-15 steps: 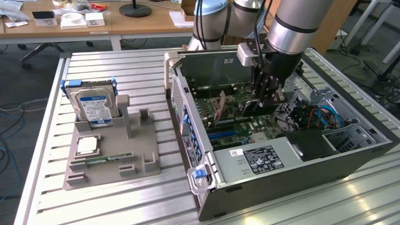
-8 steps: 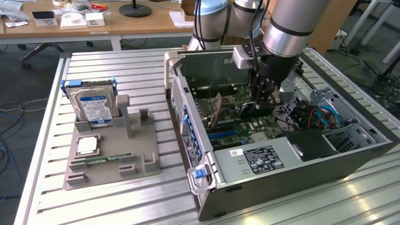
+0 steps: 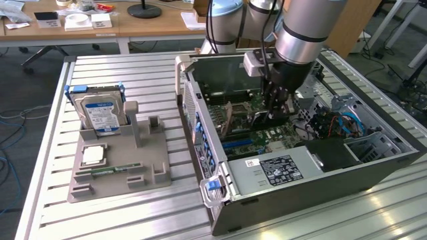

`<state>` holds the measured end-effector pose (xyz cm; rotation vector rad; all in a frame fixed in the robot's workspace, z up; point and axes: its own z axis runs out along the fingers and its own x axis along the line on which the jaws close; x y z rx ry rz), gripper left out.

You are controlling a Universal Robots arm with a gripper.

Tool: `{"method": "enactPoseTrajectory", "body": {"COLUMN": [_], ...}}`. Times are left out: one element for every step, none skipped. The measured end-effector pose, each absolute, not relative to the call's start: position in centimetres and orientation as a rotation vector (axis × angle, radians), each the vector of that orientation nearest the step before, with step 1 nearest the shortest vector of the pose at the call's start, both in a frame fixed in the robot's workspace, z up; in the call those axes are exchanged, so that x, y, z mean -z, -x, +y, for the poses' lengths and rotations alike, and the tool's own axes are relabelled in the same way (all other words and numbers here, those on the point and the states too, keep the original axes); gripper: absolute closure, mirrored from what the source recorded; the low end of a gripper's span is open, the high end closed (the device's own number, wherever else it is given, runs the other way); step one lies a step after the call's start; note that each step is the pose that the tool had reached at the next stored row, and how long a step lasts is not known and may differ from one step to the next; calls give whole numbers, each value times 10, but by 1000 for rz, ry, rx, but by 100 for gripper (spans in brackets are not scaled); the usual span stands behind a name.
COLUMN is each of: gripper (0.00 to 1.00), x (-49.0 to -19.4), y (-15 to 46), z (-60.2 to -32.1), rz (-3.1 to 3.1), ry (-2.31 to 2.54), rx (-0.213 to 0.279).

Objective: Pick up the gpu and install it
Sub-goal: 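Insert the gpu into the slot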

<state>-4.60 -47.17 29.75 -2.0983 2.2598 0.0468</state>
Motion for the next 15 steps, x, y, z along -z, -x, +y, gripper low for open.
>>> {"method": "enactPoseTrajectory", "body": {"gripper": [73, 73, 73, 73, 73, 73, 73, 73, 73, 73, 73, 73, 73, 73, 73], "x": [-297, -296, -296, -296, -296, -296, -296, -296, -295, -295, -295, -294, -293, -292, -290], "y": [48, 50, 51, 51, 51, 51, 51, 51, 52, 53, 54, 55, 56, 56, 56], "z": [-472, -472, -472, -472, -472, -472, -472, -472, -472, -472, -471, -471, -471, -471, -471], "rz": [2260, 2260, 2260, 2260, 2260, 2260, 2260, 2260, 2260, 2259, 2259, 2259, 2260, 2261, 2261], "ry": [2098, 2098, 2098, 2098, 2098, 2098, 2098, 2098, 2098, 2098, 2098, 2098, 2099, 2099, 2100], "rx": [-47, -47, -47, -47, -47, -47, -47, -47, -47, -46, -46, -46, -44, -42, -41]}}
